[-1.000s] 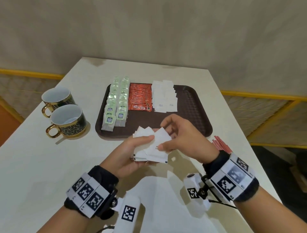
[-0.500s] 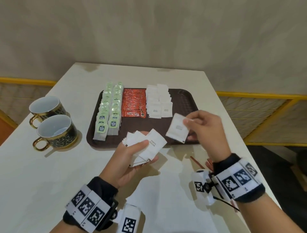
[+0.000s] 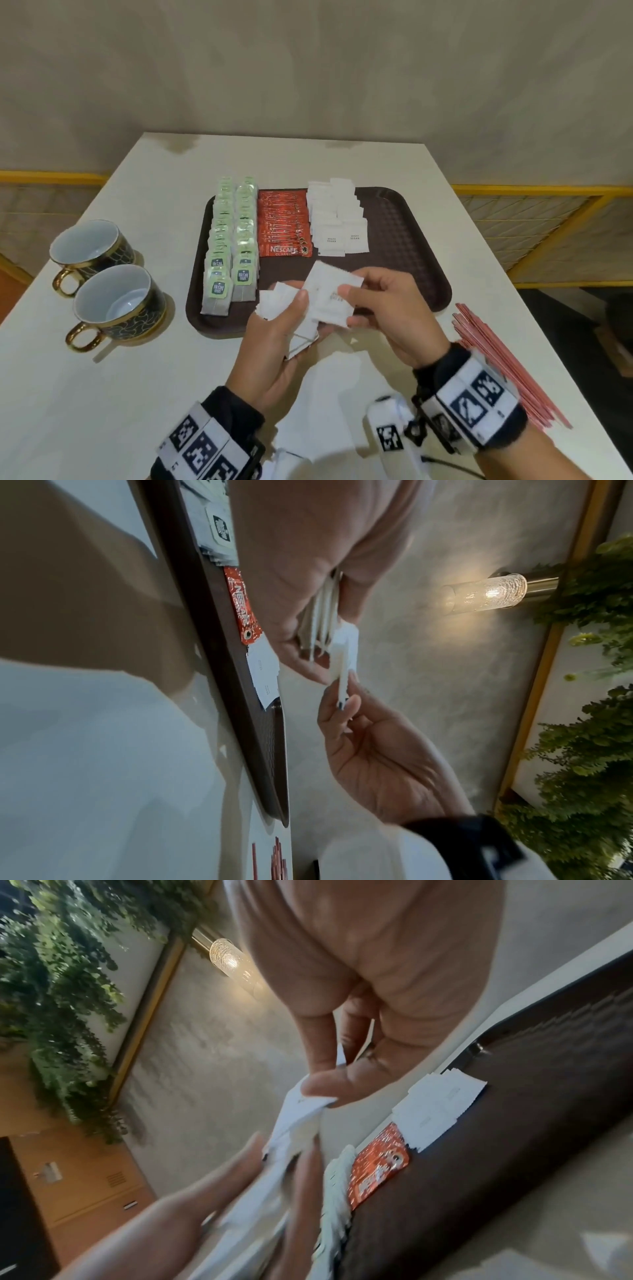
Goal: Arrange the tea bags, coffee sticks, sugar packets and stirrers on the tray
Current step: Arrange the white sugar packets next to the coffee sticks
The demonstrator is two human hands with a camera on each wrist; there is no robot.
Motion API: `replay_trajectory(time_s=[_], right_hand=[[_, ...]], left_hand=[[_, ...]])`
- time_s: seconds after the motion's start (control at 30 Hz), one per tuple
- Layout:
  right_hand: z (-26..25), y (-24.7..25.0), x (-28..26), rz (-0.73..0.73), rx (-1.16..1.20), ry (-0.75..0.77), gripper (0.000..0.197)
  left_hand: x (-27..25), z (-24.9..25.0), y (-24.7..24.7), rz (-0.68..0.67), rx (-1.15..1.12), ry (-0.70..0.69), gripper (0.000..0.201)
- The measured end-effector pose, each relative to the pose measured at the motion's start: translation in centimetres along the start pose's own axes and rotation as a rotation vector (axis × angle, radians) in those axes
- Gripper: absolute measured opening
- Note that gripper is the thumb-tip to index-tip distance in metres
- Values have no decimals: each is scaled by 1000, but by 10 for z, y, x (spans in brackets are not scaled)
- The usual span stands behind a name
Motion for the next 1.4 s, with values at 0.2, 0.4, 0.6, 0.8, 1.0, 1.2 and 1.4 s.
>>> replay_trajectory(time_s=[0.2, 0.4, 0.6, 0.8, 1.0, 1.2, 1.4], right_hand=[[-30, 24, 96, 114, -437, 33, 6], [-13, 25, 168, 121, -643, -98, 30], [-13, 16, 180, 109, -700, -54, 28], [-33, 43, 168, 25, -473, -118, 16], [-20, 55, 177, 3, -693, -182, 20], [-25, 52, 188, 77, -987, -61, 22], [-54, 45, 167, 162, -1055, 146, 41]], left_hand=[[9, 17, 35, 214, 9, -33, 18], [8, 28, 49, 223, 37, -47, 25], [10, 27, 50, 238, 20, -13, 26], [9, 22, 50, 225, -54, 61, 27], [9, 20, 44, 217, -99, 124, 26], [10, 16, 39, 145, -182, 202, 34], [17, 22, 30, 19, -225, 224, 44]])
Point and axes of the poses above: each hand's wrist, its own x-axis towards the middle knuckle, its own y-axis out of the back of the hand, z = x × y, the point moved 7 cm from there along x, towards the middle knuckle, and after that the axes turned 4 degrees about x, right-handed, at the moved point
